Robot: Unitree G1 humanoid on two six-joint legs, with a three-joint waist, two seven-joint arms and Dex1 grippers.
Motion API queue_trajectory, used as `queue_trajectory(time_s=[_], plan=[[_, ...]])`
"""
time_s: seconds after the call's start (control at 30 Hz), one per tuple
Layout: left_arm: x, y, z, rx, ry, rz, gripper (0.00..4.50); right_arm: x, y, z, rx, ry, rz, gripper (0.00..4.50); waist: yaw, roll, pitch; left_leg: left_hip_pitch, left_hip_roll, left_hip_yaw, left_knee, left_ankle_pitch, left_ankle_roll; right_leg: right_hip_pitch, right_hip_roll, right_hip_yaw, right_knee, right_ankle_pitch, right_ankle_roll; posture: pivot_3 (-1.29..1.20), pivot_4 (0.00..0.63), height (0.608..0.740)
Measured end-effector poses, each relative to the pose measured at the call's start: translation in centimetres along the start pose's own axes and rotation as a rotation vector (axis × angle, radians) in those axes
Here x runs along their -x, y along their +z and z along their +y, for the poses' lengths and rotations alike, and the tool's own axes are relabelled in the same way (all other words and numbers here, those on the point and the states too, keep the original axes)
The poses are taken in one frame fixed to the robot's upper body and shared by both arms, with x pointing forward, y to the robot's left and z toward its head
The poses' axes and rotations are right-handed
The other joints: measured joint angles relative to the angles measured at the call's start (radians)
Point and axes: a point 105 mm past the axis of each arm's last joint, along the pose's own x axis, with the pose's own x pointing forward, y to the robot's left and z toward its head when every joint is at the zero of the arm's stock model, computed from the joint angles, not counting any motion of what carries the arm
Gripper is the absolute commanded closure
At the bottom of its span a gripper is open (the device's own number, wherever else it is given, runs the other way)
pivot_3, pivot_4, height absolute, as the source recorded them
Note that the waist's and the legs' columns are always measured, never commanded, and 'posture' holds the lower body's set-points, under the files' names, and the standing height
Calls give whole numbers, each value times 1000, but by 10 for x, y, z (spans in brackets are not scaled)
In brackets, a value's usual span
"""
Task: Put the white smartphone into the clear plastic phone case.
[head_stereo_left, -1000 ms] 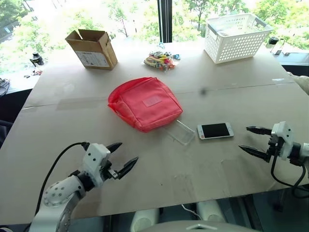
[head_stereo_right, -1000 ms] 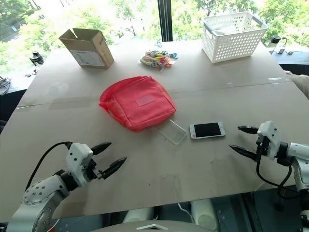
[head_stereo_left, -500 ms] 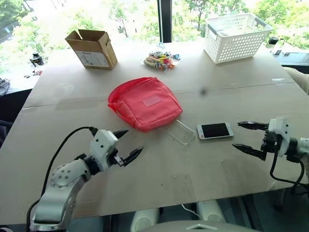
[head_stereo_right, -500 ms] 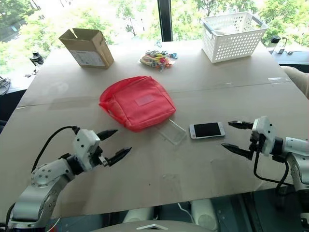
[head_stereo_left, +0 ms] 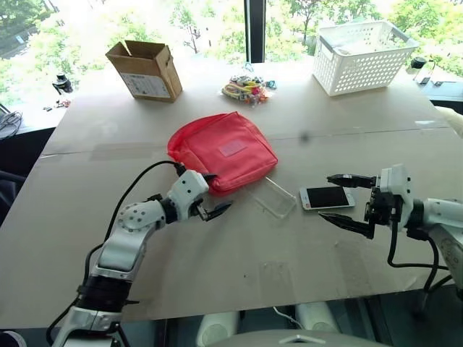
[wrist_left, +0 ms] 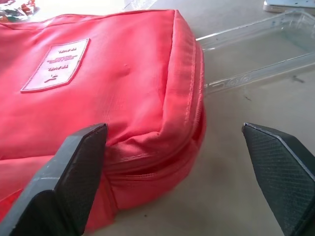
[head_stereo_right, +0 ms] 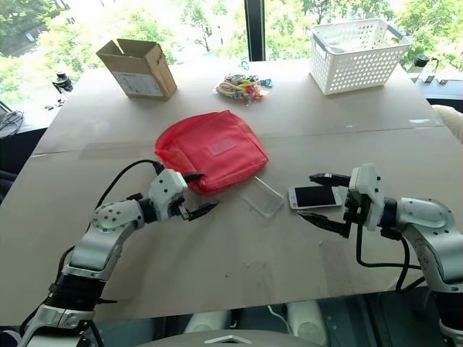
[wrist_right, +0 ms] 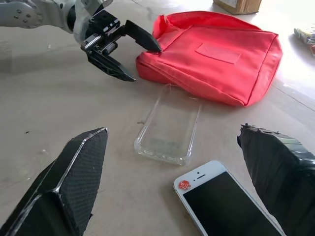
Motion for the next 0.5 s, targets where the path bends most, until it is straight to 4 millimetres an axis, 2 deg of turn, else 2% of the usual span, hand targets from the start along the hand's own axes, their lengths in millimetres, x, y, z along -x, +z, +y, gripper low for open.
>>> queue_trajectory(time_s=[0.1, 0.23, 0.27, 0.4, 0.47, 0.5], plan=[[-2, -4, 7, 13, 21, 7, 2300, 1, -1, -2, -5, -31, 4, 0, -2, 0, 0, 1, 0, 0, 0, 0, 0, 0, 0, 1, 1, 0, 0, 0, 150, 740], [-4, -4, 6, 14, 15, -2, 4258, 1, 1, -4, -1, -58, 5, 0, -1, 0, 0, 1, 0, -1, 0, 0, 0, 0, 0, 1, 2, 0, 0, 0, 150, 740], [-4, -3, 6, 11, 17, -7, 4465, 1, 1, -5, -2, -63, 6, 0, -1, 0, 0, 1, 0, -1, 0, 0, 0, 0, 0, 1, 2, 0, 0, 0, 150, 740], [-6, -4, 11, 44, 69, -22, 4465, -1, 5, -8, 6, -80, -7, 0, -1, 0, 0, 2, 0, -1, 0, 0, 0, 0, 0, 1, 2, 0, 0, 0, 150, 740], [-7, -5, 21, 59, 129, -21, 4465, -4, 8, -9, 15, -77, -20, 0, -1, 0, 0, 2, 0, -1, 1, 0, 0, 0, 0, 0, 3, 0, 0, 0, 150, 740], [-5, -6, 32, 65, 184, -16, 4465, -5, 11, -9, 21, -73, -29, 0, -1, 0, 0, 2, 0, -1, 1, 0, 0, 0, 1, 0, 3, 0, 0, 0, 150, 740]])
